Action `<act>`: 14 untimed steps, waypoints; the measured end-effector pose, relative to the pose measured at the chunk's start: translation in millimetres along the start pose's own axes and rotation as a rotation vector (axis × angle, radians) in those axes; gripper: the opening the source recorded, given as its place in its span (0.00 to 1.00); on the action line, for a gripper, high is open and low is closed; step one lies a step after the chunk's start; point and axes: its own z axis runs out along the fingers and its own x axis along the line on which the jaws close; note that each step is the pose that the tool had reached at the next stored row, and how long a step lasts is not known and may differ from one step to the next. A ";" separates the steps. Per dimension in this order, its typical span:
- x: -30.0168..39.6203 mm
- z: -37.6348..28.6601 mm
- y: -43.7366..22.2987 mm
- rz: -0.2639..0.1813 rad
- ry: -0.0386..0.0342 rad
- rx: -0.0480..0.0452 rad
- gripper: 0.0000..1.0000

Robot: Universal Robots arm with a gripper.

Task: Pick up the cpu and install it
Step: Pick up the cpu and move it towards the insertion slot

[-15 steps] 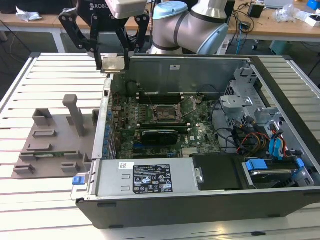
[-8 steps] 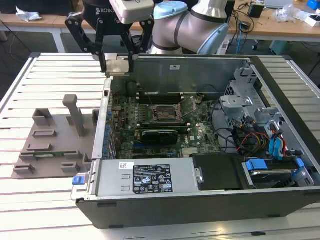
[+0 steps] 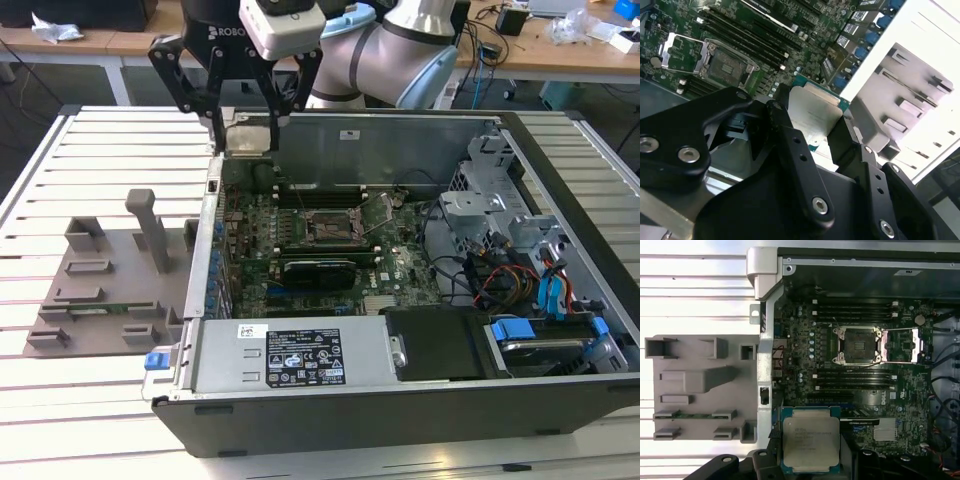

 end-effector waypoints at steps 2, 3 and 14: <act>-1.7 1.3 0.0 0.000 0.0000 0.0000 0.55; -2.6 2.0 0.1 0.000 0.0000 0.0001 0.55; -15.7 10.1 0.3 0.000 0.0000 0.0000 0.55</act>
